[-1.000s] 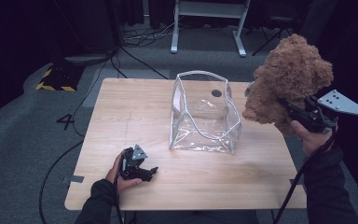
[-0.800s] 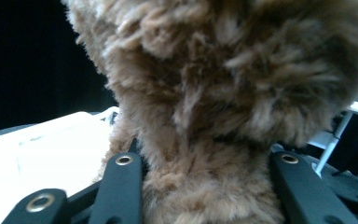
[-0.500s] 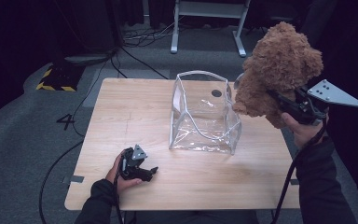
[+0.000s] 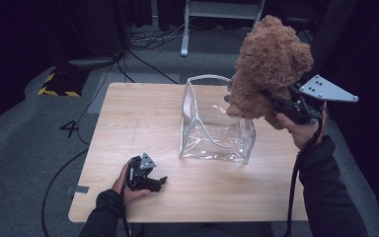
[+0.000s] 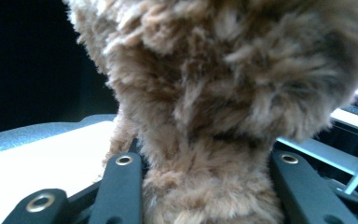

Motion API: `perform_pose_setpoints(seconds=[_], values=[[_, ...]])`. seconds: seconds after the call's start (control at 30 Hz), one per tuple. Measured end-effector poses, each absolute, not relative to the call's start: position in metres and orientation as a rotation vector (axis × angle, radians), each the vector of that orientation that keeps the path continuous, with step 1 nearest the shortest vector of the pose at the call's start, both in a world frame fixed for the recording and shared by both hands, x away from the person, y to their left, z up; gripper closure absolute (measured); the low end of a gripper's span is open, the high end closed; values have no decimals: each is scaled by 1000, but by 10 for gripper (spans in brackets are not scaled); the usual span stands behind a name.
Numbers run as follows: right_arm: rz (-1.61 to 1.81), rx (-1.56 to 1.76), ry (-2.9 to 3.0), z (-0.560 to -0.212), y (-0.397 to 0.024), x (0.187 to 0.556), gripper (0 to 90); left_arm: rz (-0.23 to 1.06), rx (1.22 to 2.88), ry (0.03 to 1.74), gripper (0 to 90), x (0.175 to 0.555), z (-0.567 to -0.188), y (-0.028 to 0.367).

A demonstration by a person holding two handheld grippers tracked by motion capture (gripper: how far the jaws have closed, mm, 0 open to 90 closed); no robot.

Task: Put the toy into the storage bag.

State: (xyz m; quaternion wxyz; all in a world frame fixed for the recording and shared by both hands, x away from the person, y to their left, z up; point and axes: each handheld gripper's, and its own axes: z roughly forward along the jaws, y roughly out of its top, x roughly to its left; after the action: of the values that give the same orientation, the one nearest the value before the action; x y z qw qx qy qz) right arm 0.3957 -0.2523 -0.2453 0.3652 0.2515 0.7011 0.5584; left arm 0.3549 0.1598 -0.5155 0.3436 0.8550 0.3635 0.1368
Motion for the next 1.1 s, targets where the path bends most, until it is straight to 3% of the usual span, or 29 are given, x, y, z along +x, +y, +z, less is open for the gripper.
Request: perform_pose_setpoints(seconds=[1.1], values=[[1427, 563, 1928, -255, -172, 398, 614, 356, 2221, 945, 150, 355, -516, 160]])
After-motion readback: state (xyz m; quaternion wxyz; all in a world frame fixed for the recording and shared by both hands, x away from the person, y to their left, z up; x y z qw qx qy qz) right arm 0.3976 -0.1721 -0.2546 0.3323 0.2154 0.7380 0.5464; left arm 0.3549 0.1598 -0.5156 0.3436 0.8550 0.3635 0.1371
